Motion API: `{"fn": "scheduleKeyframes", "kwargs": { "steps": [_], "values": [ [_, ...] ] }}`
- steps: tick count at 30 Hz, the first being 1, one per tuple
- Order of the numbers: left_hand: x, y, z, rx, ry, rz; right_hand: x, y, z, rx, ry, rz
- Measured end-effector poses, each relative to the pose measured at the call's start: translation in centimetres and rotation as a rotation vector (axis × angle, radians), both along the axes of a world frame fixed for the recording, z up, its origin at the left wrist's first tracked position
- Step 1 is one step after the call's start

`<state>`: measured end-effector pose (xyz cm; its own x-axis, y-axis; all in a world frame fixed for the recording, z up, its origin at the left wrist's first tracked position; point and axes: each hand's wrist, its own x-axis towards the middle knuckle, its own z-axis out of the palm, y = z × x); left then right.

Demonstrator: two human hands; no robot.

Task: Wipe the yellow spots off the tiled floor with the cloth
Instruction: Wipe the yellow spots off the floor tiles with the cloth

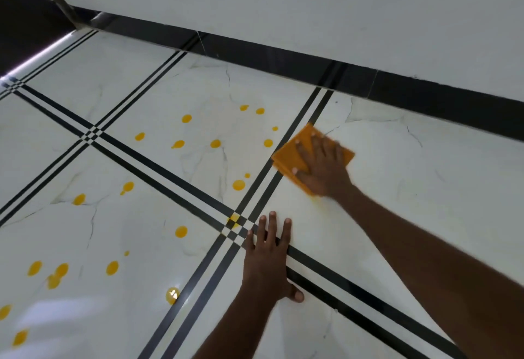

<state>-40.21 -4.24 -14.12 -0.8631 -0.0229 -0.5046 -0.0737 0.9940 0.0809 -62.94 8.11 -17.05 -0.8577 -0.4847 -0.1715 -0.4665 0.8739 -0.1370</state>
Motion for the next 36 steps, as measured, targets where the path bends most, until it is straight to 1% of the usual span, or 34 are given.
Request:
{"fn": "scheduleKeyframes", "kwargs": {
  "steps": [2, 3, 5, 6, 8, 11, 13, 15, 17, 18, 21, 22, 24, 28, 30, 32, 34, 36],
  "values": [
    [0.0, -0.1, 0.2, -0.002, -0.012, -0.006, 3.9, 3.3, 0.2, -0.034, -0.015, 0.078],
    [-0.1, 0.0, 0.2, 0.001, -0.01, -0.004, 5.5, 6.1, 0.0, -0.032, -0.011, 0.064],
    [-0.1, 0.2, 0.2, 0.004, 0.006, 0.006, 7.0, 11.0, 0.0, -0.008, -0.037, -0.039],
    [-0.1, 0.1, 0.2, 0.005, 0.009, 0.004, 6.1, 11.9, 0.2, 0.005, -0.05, -0.096],
    [-0.1, 0.1, 0.1, 0.007, 0.002, -0.002, 2.2, 10.4, 1.1, 0.013, -0.049, -0.173],
    [-0.1, 0.0, 0.2, 0.033, -0.001, 0.008, -3.3, 3.7, 1.8, -0.018, -0.055, -0.213],
    [0.1, -0.2, 0.3, 0.035, -0.009, 0.005, -3.0, -0.5, 1.5, -0.029, -0.047, -0.146],
    [0.1, -0.3, 0.4, 0.042, 0.002, 0.007, 0.7, -0.9, 0.4, 0.003, -0.006, -0.003],
    [0.2, -0.3, 0.6, 0.046, 0.007, 0.007, 4.8, 3.2, -0.4, -0.001, -0.001, 0.104],
    [0.2, -0.3, 0.6, 0.044, 0.014, 0.007, 6.5, 6.3, -0.5, -0.011, 0.001, 0.102],
    [0.1, -0.2, 0.5, 0.032, 0.028, 0.021, 9.5, 14.8, -0.5, 0.004, -0.026, -0.07],
    [0.1, -0.1, 0.4, 0.025, 0.023, 0.021, 9.1, 16.0, -0.3, 0.01, -0.028, -0.136],
    [0.1, 0.1, 0.4, 0.026, 0.008, 0.017, 6.4, 15.3, 0.0, 0.019, 0.001, -0.21],
    [-0.1, 0.0, 0.7, 0.033, -0.004, 0.004, -2.3, 6.2, 0.9, -0.002, 0.009, -0.234],
    [0.4, -0.2, 0.9, 0.043, -0.019, 0.011, -2.3, 1.6, 0.7, -0.005, -0.001, -0.175],
    [0.5, -0.3, 1.1, 0.046, -0.003, 0.014, 1.2, 0.7, 0.6, 0.014, -0.031, -0.015],
    [0.3, -0.3, 0.9, 0.051, 0.015, 0.02, 4.8, 4.6, 0.4, 0.017, -0.031, 0.104],
    [0.1, 0.0, 0.8, 0.039, 0.008, 0.023, 6.1, 9.5, 0.6, 0.027, -0.043, 0.076]
  ]
}}
